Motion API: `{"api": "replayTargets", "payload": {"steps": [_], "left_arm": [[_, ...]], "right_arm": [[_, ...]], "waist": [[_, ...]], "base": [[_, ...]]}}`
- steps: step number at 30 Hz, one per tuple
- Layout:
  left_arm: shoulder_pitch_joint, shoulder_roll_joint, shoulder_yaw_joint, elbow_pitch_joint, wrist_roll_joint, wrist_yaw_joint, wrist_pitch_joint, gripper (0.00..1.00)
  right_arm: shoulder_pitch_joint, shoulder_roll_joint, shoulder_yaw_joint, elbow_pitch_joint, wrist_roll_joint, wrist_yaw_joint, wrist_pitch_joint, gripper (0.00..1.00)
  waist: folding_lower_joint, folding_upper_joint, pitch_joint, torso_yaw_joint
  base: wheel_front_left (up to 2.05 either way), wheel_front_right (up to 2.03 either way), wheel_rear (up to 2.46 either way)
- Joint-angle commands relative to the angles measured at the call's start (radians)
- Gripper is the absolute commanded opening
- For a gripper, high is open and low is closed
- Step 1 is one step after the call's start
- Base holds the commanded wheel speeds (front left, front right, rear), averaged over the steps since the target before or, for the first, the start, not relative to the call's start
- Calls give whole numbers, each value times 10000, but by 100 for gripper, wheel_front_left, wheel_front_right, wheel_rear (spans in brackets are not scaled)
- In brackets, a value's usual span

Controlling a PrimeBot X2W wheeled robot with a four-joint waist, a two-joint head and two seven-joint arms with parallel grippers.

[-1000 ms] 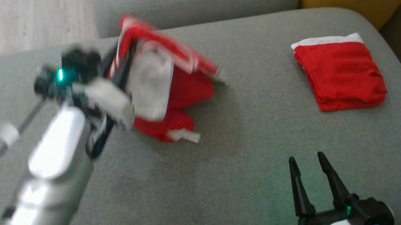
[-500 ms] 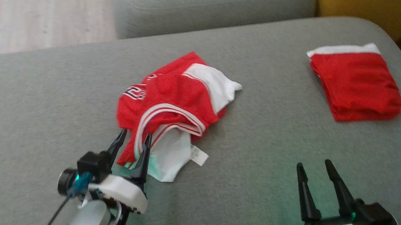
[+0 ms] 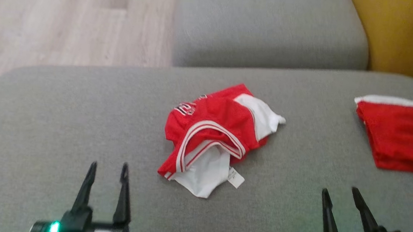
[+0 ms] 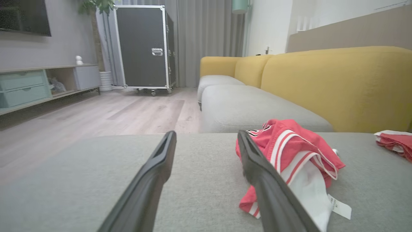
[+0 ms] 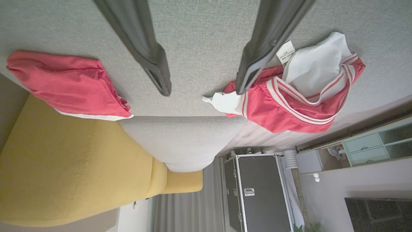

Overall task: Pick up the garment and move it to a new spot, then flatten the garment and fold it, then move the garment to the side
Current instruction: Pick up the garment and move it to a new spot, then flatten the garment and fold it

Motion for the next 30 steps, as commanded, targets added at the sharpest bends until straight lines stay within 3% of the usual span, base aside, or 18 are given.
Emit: {"api": "replayTargets", "payload": {"steps": [1,13,30], "left_arm": [[-112,-8,442,-584,213,139,-94,100],[1624,-13,747,-1543,663,395,-94,100],[1600,-14,631,-1232,1087,411,-95,100]], "right_arm": [[-96,-2,54,-338,-189,-7,-38,100],[764,199,-507,-768,-227,-7,-38,100],[893,203,-553,-792,-79,-7,-38,100]], "waist": [[1,-1,-276,246],[1,-1,-777,706],[1,-1,-825,727]], "base": [[0,0,0],[0,0,0],[0,0,0]]}}
